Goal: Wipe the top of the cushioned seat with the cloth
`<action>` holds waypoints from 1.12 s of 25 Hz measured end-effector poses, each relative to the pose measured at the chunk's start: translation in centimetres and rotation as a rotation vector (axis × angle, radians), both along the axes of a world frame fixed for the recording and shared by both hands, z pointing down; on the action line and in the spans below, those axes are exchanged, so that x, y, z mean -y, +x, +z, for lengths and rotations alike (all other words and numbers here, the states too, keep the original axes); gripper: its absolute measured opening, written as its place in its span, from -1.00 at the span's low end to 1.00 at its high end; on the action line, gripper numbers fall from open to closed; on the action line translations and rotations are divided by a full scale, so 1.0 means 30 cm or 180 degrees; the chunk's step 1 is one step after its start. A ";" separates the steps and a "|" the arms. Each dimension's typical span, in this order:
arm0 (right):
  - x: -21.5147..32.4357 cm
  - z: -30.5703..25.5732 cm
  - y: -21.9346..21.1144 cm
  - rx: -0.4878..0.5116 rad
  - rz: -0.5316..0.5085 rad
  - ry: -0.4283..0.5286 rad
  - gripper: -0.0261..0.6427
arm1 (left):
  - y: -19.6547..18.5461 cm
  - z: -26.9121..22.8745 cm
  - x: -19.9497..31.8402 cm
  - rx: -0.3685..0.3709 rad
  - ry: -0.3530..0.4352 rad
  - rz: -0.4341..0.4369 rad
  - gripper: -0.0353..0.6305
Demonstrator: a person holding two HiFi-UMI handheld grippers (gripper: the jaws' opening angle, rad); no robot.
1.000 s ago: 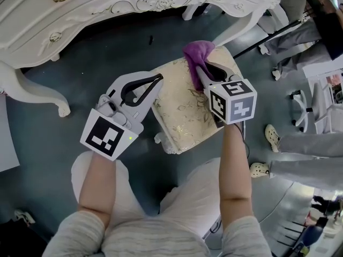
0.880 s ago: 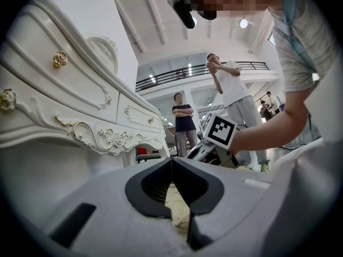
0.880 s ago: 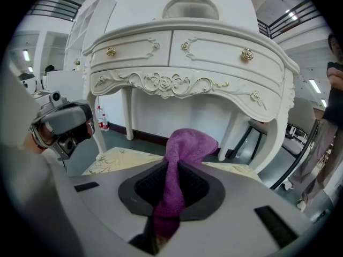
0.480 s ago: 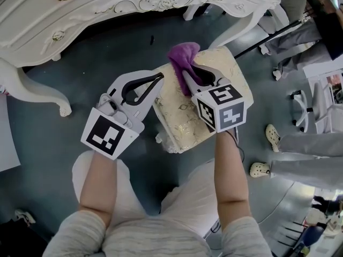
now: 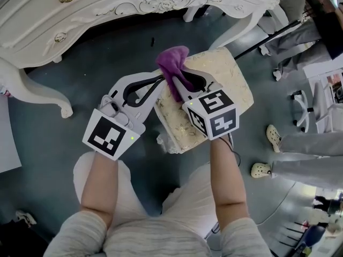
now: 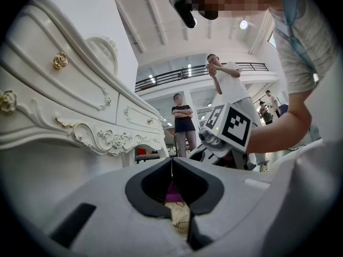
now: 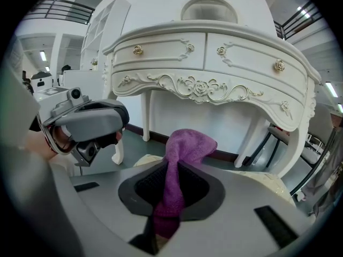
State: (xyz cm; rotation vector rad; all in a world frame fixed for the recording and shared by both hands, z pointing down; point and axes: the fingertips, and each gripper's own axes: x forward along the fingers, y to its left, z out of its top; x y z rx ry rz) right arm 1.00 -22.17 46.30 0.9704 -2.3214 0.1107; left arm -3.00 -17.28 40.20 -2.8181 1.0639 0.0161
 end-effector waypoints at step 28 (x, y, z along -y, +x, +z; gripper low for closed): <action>-0.303 0.007 -0.062 0.0020 -0.0573 -0.0100 -0.77 | 0.020 0.017 0.006 0.0071 0.0003 0.0043 -0.85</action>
